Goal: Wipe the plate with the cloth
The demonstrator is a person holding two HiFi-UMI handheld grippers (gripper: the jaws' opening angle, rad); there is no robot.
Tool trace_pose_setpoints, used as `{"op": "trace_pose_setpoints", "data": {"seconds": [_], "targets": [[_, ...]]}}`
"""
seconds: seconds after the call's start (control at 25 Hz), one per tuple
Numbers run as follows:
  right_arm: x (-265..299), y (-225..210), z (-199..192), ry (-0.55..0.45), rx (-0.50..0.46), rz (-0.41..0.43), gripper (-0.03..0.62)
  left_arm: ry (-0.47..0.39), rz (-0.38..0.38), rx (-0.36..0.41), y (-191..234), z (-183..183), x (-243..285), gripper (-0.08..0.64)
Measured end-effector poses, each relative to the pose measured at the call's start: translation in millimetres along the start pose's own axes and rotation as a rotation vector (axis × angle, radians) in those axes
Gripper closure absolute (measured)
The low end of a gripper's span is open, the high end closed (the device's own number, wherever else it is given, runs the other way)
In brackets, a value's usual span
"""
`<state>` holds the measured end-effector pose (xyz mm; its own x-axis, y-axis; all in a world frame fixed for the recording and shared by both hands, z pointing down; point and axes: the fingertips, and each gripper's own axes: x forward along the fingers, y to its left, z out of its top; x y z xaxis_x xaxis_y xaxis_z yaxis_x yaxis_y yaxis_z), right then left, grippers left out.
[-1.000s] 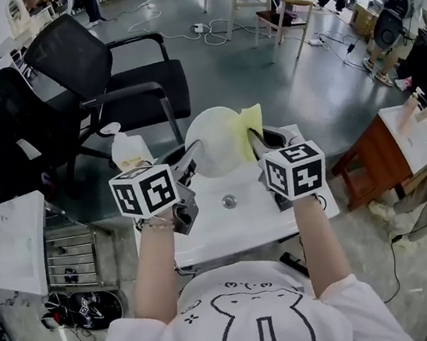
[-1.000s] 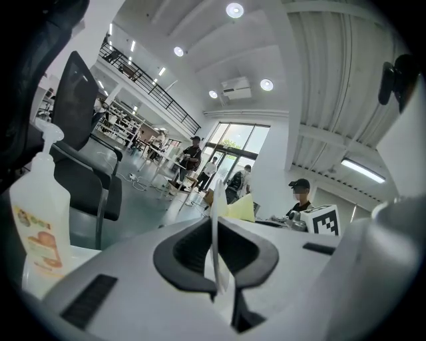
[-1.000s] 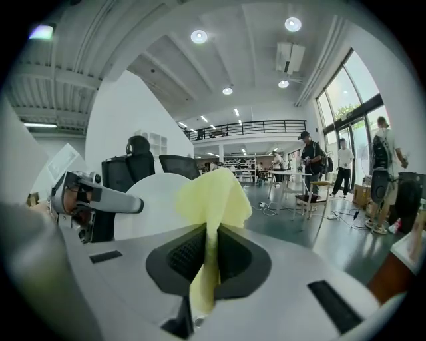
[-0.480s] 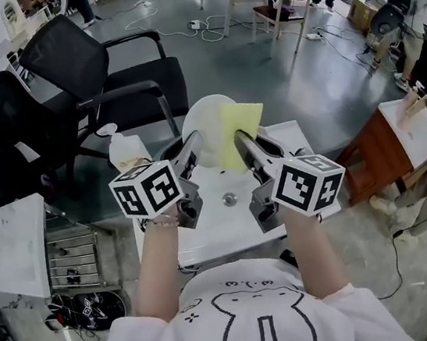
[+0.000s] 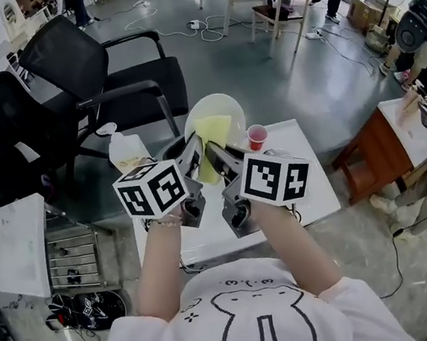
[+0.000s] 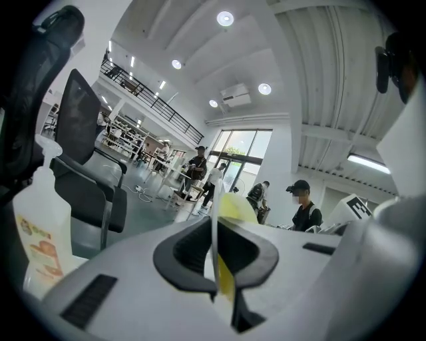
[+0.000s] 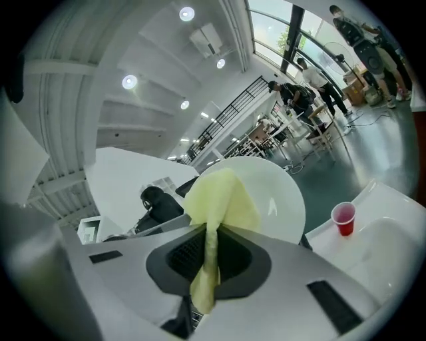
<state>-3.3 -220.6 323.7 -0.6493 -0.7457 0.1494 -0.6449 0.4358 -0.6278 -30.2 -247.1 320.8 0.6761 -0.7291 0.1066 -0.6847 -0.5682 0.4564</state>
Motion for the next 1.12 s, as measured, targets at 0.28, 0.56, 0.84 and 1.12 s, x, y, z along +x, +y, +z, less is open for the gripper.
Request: {"op": "trace_pose_setpoints", "data": {"seconds": [0.28,0.56,0.84,1.12], "targets": [[8,-8,-21,0.106,-0.116,-0.030,0.555,0.010,0.017,0.002,3,-1,-1,0.535],[3,-25,-32,0.177,-0.265,-0.089,0.555,0.024,0.017,0.015,4,-3,-2,0.535],[-7,-61,-25,0.194,-0.327,-0.200,0.555,0.031,0.004,0.005,4,-5,-3,0.535],[-14,-88,-1,0.169,-0.347,-0.290,0.555,0.032,-0.005,0.000,4,-4,-7,0.534]]}}
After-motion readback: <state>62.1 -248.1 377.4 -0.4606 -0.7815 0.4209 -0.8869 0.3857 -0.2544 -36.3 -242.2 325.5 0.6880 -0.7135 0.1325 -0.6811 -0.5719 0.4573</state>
